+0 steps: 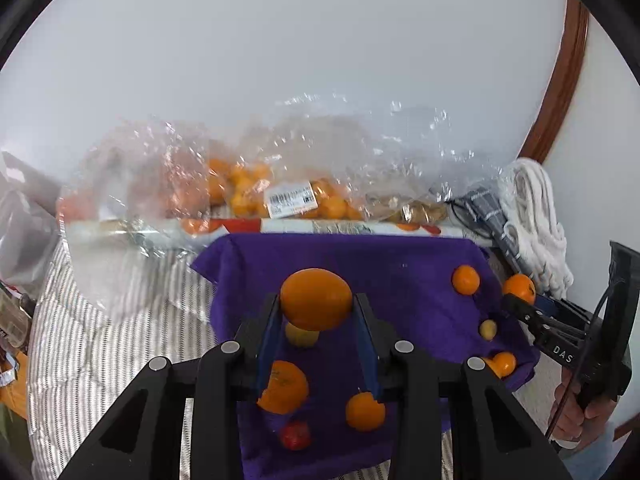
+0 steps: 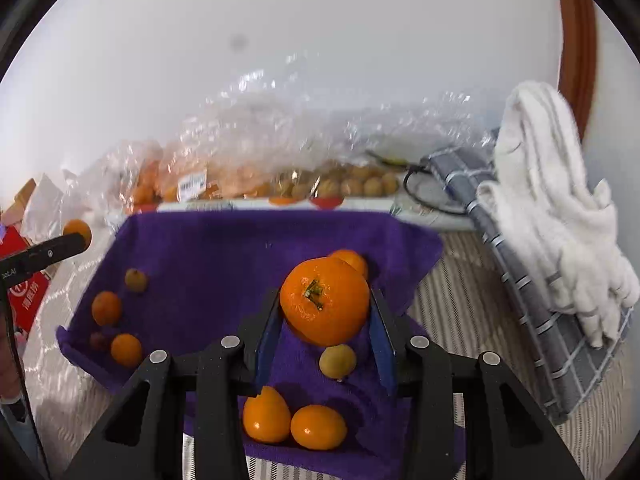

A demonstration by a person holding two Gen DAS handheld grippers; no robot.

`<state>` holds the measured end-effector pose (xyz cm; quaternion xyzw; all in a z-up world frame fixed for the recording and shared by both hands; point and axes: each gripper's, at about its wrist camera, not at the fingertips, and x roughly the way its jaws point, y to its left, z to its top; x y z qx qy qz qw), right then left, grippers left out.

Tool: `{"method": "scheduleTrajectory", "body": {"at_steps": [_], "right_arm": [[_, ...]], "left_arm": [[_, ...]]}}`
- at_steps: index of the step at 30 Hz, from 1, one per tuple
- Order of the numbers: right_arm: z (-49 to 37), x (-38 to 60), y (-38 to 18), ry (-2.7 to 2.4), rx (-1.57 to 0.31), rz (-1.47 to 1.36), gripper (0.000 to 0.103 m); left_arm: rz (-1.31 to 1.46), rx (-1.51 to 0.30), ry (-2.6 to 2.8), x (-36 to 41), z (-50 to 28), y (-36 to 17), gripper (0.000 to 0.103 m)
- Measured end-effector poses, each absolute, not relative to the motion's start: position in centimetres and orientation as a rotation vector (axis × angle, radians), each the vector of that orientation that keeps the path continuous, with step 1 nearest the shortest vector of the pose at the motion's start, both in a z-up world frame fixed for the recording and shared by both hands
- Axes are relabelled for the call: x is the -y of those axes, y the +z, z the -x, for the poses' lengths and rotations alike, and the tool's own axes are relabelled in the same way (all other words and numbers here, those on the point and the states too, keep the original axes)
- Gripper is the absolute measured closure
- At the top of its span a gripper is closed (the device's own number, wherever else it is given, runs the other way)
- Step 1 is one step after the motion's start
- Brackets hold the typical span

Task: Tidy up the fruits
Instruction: 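Lower both oranges onto the towel and open both grippers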

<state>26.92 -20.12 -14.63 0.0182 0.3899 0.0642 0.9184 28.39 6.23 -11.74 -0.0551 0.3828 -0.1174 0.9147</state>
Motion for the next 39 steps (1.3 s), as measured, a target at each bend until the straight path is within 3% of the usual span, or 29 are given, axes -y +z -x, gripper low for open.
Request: {"method": "scheduleTrajectory", "body": {"at_steps": [17,33,36,39], "right_arm": [[-29.0,20.3,-18.9,0.096,-0.847,-0.007,0.061],[-28.3,19.5,-18.4,0.104,-0.885,0.024,0.057],[-27.1,19.5,-16.7,0.108,-0.871,0.027,0.046],[-25.2,19.3,-14.8,0.101,-0.851,0.050,0.044]], "left_arm": [[0.053,-0.933,-0.248,-2.6,-28.8,-17.1,0.069],[0.060,-0.948,-0.261,-2.5,-28.8,-17.2,0.068],[0.057,-0.952,-0.251,-2.6,-28.3,-16.2,0.059],[0.055,-0.896,-0.252,-2.8,-26.9,-14.0,0.050]]}}
